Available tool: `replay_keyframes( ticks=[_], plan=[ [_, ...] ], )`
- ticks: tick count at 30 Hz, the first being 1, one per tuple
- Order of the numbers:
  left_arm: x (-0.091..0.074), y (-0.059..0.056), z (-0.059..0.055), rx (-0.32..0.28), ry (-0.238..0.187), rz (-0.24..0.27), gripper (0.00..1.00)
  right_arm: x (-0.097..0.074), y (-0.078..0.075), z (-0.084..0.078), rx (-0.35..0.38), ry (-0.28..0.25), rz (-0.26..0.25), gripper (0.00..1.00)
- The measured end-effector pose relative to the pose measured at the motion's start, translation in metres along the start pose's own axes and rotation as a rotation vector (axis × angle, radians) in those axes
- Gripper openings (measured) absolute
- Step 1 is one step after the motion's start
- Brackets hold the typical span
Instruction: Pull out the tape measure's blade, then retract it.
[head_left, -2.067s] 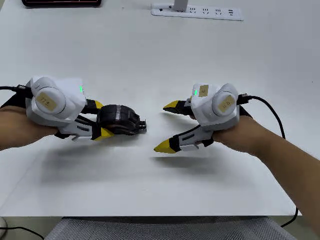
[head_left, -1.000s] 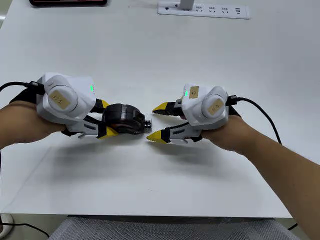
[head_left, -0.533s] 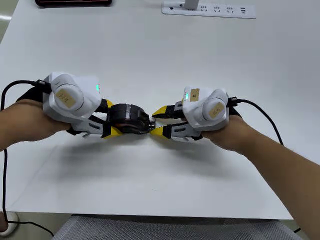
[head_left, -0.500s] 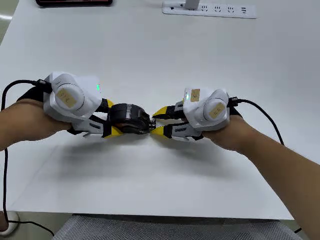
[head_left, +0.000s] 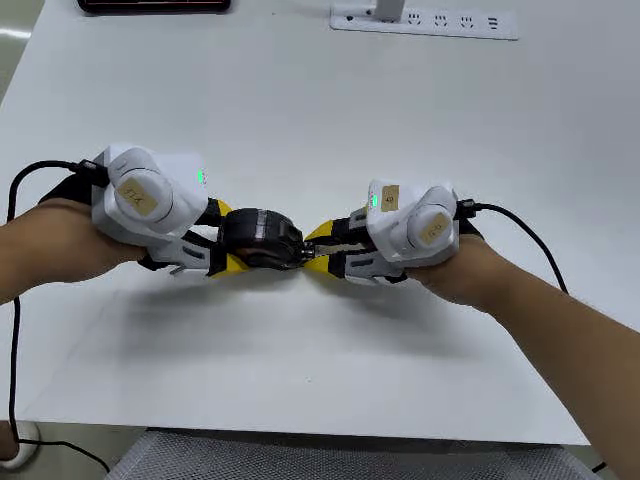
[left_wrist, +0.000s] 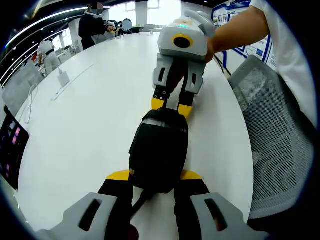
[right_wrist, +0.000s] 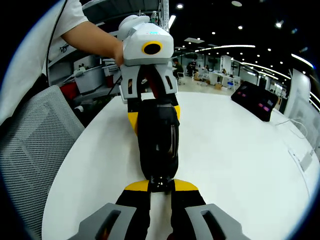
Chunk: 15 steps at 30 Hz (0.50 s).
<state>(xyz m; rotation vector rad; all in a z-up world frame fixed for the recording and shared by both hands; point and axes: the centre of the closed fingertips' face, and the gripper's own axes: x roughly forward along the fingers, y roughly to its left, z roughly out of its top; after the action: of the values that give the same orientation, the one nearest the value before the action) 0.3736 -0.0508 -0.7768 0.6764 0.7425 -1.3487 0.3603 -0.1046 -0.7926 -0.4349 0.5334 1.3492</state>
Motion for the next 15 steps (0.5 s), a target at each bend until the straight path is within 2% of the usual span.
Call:
replay_keyframes(
  ticks=[11,15],
  plan=[
    [-0.0001,-0.0003,-0.0003,0.012,0.000,0.003,0.26,-0.0006,0.0009,-0.0005,-0.002,-0.003,0.003,0.10],
    [0.0002,-0.0001,-0.0003,-0.002,-0.011,0.004,0.26,-0.0005,0.0007,-0.0005,-0.004,-0.003,0.004,0.10]
  ],
)
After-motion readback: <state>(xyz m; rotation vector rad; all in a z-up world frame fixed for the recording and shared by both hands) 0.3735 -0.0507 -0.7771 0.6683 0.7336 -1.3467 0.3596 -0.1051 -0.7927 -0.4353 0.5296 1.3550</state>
